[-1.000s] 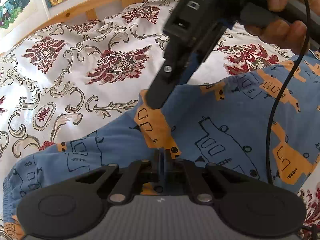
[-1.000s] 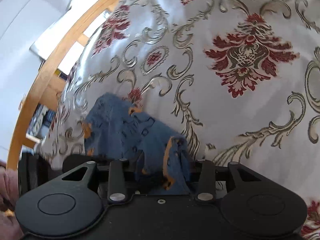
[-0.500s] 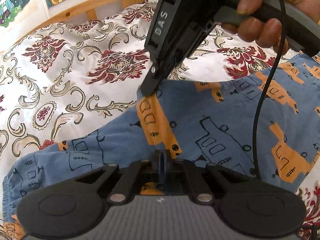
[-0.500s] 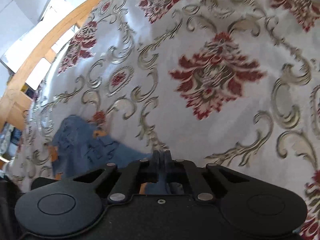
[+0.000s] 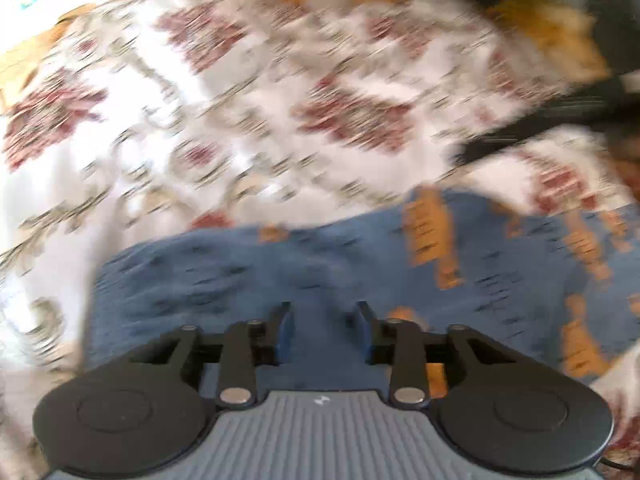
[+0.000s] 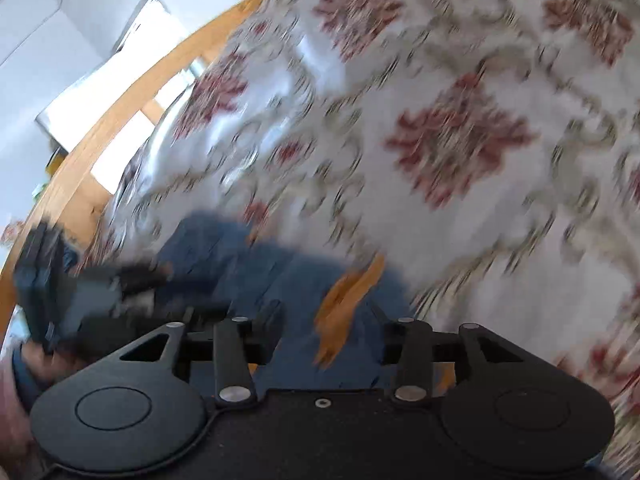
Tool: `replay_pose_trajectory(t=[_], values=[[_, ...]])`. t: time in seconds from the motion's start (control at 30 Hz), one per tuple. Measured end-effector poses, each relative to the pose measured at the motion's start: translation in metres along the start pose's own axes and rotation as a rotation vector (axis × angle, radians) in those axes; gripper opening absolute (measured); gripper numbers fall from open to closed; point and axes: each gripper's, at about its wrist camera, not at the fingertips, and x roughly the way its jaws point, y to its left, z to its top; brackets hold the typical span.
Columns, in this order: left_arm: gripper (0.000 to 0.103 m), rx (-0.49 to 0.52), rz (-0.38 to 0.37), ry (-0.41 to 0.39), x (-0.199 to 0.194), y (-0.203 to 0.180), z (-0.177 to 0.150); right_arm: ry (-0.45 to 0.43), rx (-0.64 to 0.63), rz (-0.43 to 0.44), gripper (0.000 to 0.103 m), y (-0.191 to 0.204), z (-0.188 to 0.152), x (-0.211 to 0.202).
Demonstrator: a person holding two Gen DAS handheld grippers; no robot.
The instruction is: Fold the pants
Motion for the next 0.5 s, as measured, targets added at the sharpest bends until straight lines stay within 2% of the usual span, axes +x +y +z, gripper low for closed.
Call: replay_pose_trajectory(t=[0.07,0.13,0.17,0.2,0.23,0.3,0.37,0.4,0.43,0.5], values=[[0.044,-0.019,0.047,0.034,0.006,0.009,-0.001,0.034,0.030,-0.070,0.042,-0.011,-0.016,0.015],[0.046,-0.038,0.072,0.054,0.006,0.015,-0.002,0.007,0.065,-0.184,0.000,-0.035,-0.027,0.017],[0.046,-0.040,0.085,0.057,0.005,0.017,-0.003,-0.033,0.131,-0.207,0.000,-0.049,-0.031,0.008],[0.046,-0.036,0.105,0.059,0.004,0.017,-0.005,-0.072,0.197,-0.232,0.009,-0.058,-0.036,-0.004],[0.046,-0.025,0.130,0.062,0.003,0.017,-0.007,-0.118,0.256,-0.254,0.043,-0.064,-0.042,-0.022],[0.048,0.017,0.184,0.064,0.001,0.012,-0.012,-0.173,0.268,-0.312,0.077,-0.061,-0.058,-0.062],[0.057,0.066,0.252,0.064,-0.002,0.004,-0.015,-0.196,0.247,-0.298,0.077,-0.057,-0.081,-0.110],[0.058,0.080,0.274,0.070,-0.004,-0.001,-0.013,-0.204,0.251,-0.302,0.080,-0.057,-0.094,-0.136],[0.059,0.081,0.265,0.069,-0.010,-0.007,-0.010,-0.214,0.260,-0.308,0.086,-0.058,-0.110,-0.164],[0.063,0.077,0.124,0.020,-0.028,-0.018,-0.003,-0.234,0.293,-0.309,0.097,-0.062,-0.138,-0.212]])
